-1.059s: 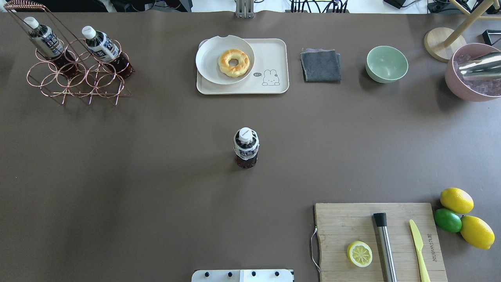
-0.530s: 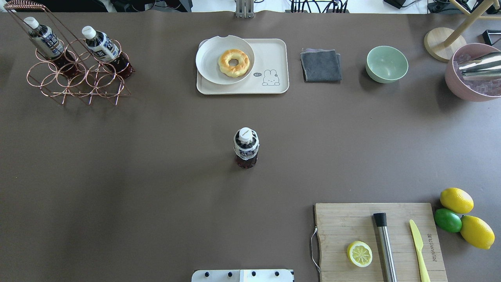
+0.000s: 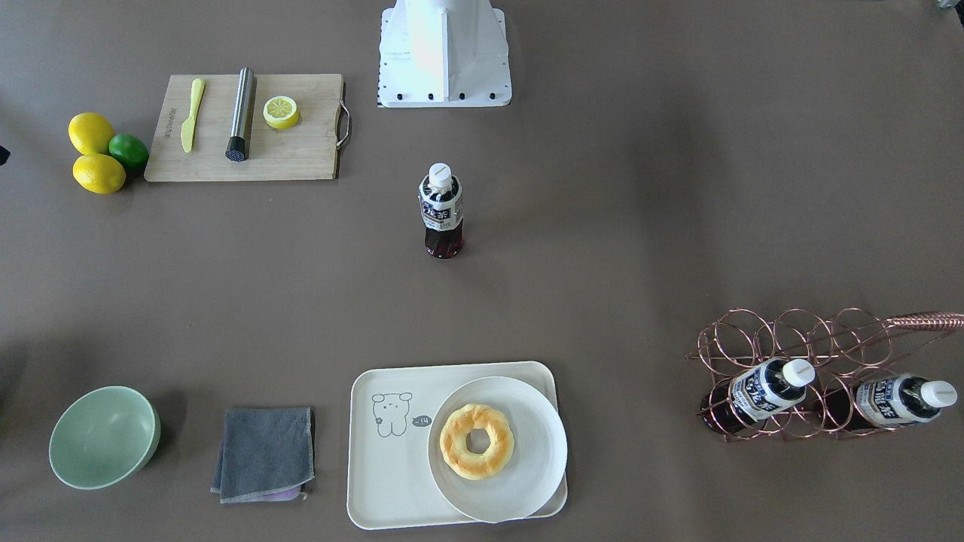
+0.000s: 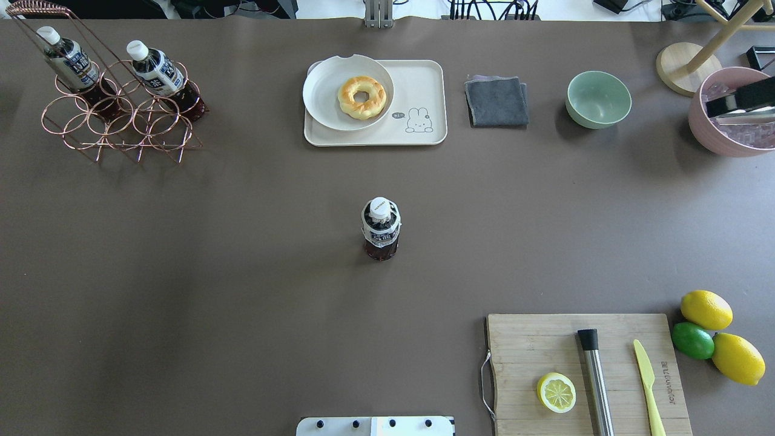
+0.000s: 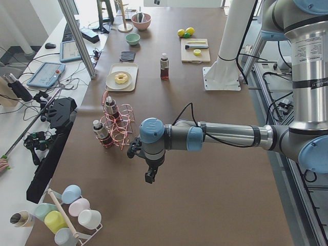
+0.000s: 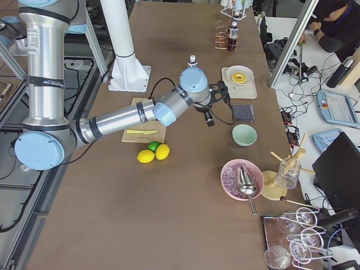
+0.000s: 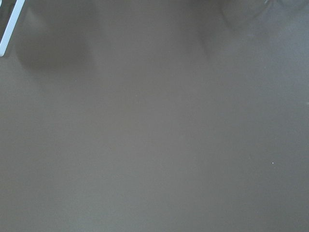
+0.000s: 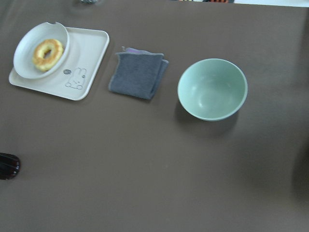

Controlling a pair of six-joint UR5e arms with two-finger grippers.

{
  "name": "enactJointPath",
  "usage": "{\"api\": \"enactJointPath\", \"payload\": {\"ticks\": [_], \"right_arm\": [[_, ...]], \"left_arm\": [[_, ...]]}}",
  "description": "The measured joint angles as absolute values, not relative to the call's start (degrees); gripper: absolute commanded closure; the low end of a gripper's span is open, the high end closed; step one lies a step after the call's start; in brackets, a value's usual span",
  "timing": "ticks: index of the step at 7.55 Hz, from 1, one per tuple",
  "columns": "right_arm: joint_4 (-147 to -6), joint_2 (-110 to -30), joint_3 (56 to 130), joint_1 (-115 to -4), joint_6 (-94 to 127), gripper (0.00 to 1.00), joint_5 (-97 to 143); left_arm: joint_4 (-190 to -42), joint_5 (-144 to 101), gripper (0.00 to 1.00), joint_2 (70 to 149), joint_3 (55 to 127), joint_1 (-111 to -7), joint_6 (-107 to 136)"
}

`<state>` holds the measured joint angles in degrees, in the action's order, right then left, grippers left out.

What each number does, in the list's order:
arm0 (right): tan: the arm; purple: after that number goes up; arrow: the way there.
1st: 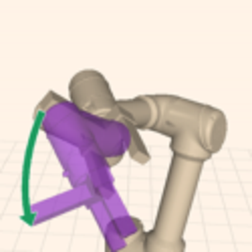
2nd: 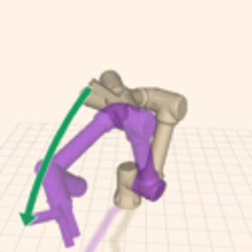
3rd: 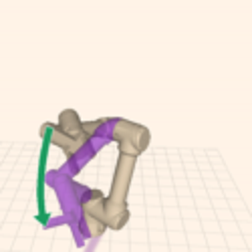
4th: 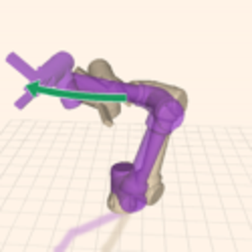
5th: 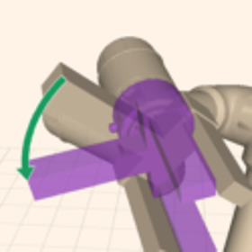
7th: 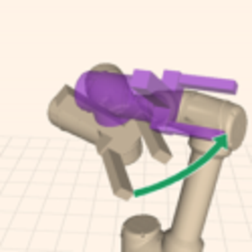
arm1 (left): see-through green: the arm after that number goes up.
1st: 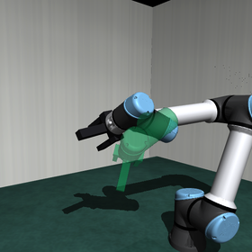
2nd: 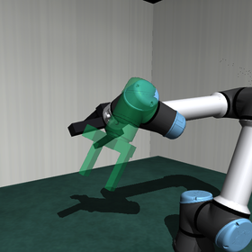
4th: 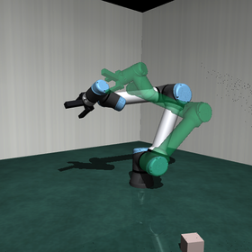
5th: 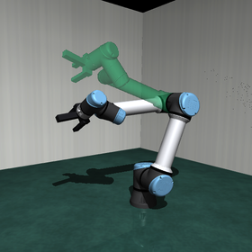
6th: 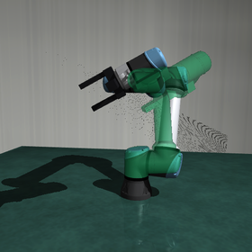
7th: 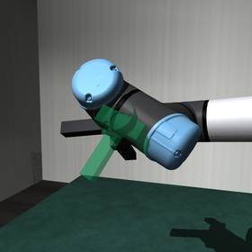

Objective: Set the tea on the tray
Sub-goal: 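Move the right gripper over the tea bottle standing mid-table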

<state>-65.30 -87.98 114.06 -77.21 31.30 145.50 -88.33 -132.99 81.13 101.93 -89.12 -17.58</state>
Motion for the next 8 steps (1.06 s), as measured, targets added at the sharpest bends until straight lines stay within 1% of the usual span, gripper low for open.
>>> {"api": "enactJointPath", "payload": {"ticks": [3, 4, 6, 7, 8], "right_arm": [[-66.48, -73.53, 115.03, -61.53, 55.14, 0.0, 132.85], [-70.51, -68.81, 115.36, -55.7, 60.11, 0.0, 126.56], [-88.69, -55.87, 116.36, -43.34, 65.24, 0.0, 111.35], [-96.22, -50.81, 116.15, -38.23, 66.67, 0.0, 105.05], [-100.39, -47.68, 115.3, -34.48, 67.65, 0.01, 100.47]], "left_arm": [[-88.34, -133.08, 0.01, 81.13, 102.03, -89.12, -17.58], [-88.34, -133.11, 0.01, 81.12, 102.04, -89.12, -17.58], [-88.33, -133.12, 0.01, 81.17, 101.99, -88.94, -17.58], [-88.34, -133.14, 0.01, 81.21, 101.84, -88.8, -17.54], [-88.37, -133.15, 0.01, 81.31, 101.45, -88.73, -17.51]]}}
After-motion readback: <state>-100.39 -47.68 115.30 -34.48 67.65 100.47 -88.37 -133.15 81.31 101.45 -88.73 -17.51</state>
